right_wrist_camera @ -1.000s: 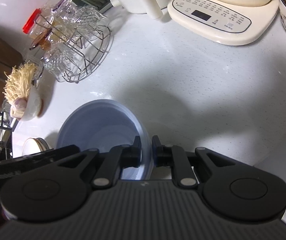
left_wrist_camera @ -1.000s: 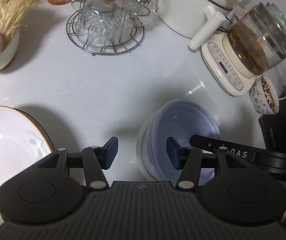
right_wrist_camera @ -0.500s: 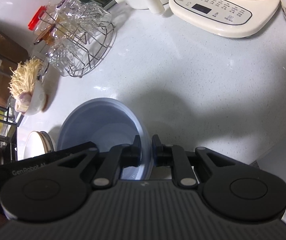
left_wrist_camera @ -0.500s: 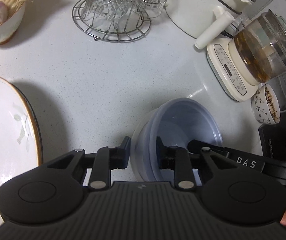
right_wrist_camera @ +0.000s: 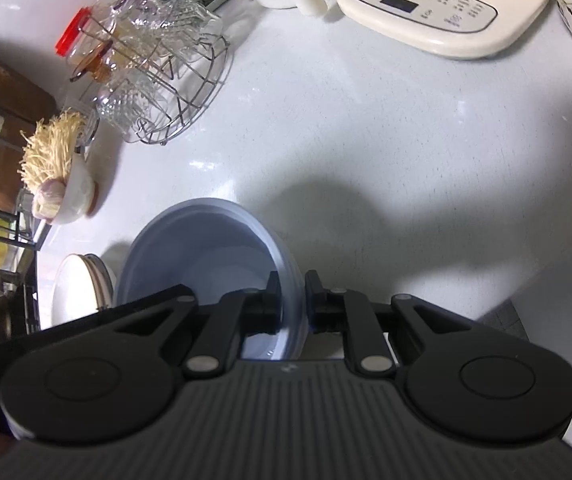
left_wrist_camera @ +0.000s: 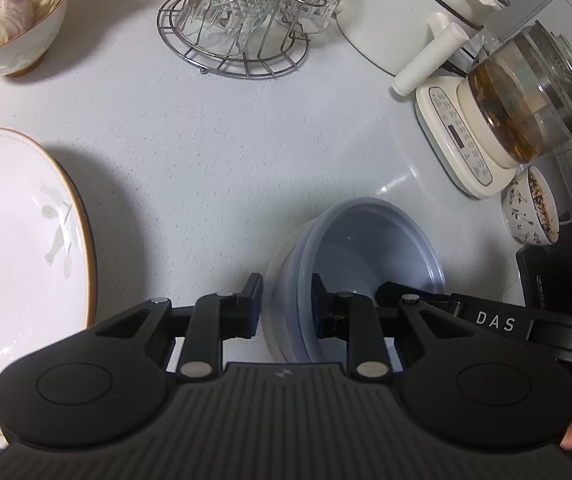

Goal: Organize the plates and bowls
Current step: 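Carry the nested light-blue bowls with both grippers over the plate stack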

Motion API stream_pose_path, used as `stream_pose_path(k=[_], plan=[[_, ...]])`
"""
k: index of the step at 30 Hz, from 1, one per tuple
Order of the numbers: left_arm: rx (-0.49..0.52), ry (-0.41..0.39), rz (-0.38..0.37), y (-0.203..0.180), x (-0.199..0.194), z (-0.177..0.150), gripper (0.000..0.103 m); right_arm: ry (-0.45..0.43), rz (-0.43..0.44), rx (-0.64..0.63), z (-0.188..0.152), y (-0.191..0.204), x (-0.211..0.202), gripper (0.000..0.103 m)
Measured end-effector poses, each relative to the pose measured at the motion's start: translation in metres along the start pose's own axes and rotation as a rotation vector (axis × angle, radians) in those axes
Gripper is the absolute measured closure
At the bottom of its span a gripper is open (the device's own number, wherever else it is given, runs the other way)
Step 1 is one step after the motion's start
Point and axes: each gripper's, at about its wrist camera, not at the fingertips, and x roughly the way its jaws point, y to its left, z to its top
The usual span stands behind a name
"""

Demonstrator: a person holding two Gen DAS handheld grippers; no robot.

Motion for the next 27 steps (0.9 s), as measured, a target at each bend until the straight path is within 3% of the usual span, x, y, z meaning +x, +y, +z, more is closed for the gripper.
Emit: stream_pose_path(k=[15,27], plan=[[0.012,-0.036,-0.045,0.018,-0.041,0.007,0.075,-0.035,0.017,-0.061,-0.007,0.036,-0.019,0.087],[0.042,-0.132,-0.042,0.028,-0.111,0.017,0.075,-0.089,0.063,-0.109,-0.008,0.087,-0.056,0.086]])
